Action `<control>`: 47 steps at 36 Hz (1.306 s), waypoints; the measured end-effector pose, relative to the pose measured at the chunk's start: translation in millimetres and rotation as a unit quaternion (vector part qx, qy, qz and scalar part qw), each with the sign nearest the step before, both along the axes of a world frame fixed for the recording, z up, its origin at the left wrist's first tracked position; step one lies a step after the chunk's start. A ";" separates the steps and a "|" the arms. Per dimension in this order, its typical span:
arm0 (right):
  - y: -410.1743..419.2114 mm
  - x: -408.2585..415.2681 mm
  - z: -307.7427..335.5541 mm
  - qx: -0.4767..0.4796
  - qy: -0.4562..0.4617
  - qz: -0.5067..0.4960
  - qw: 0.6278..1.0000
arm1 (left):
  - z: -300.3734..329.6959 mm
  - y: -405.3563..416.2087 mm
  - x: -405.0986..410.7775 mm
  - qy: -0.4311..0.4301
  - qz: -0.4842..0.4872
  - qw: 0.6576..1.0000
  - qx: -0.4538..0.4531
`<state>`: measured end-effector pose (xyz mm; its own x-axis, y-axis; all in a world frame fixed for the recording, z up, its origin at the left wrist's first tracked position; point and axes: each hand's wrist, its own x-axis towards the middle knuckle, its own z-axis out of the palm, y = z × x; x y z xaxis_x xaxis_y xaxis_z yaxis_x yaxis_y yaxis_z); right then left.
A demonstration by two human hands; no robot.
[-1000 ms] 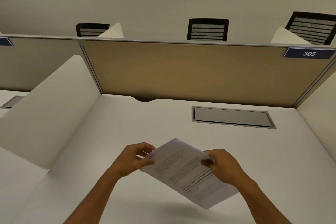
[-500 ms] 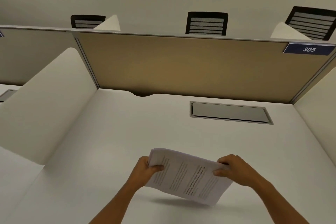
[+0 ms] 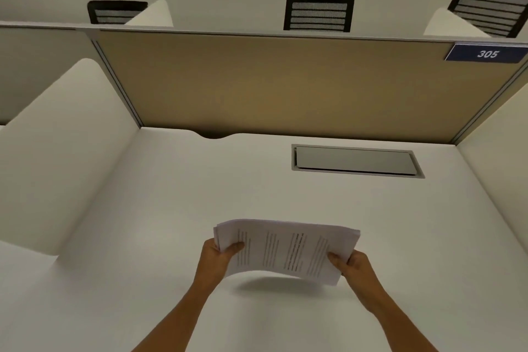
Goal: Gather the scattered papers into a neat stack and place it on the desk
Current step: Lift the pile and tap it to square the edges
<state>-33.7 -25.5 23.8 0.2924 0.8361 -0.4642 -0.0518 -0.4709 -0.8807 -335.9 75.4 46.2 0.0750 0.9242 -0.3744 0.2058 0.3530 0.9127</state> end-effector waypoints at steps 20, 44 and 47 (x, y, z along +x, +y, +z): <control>-6.2 -20.1 -24.6 -0.008 -0.044 -0.080 0.996 | -34.0 -9.4 6.7 0.042 0.006 0.999 0.007; 11.4 -11.3 -2.4 0.017 -0.041 -0.063 0.997 | -29.4 6.8 -0.4 0.020 -0.046 0.999 -0.007; 10.0 -14.2 -3.8 0.012 -0.038 -0.052 0.998 | -32.0 4.4 -2.2 0.027 -0.053 0.998 -0.011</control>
<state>-48.0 -15.5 20.0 0.4115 0.8101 -0.4177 -0.0325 -0.4449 -0.8950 -338.1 79.8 14.2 0.1511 0.9036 -0.4009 0.2914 0.3468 0.8915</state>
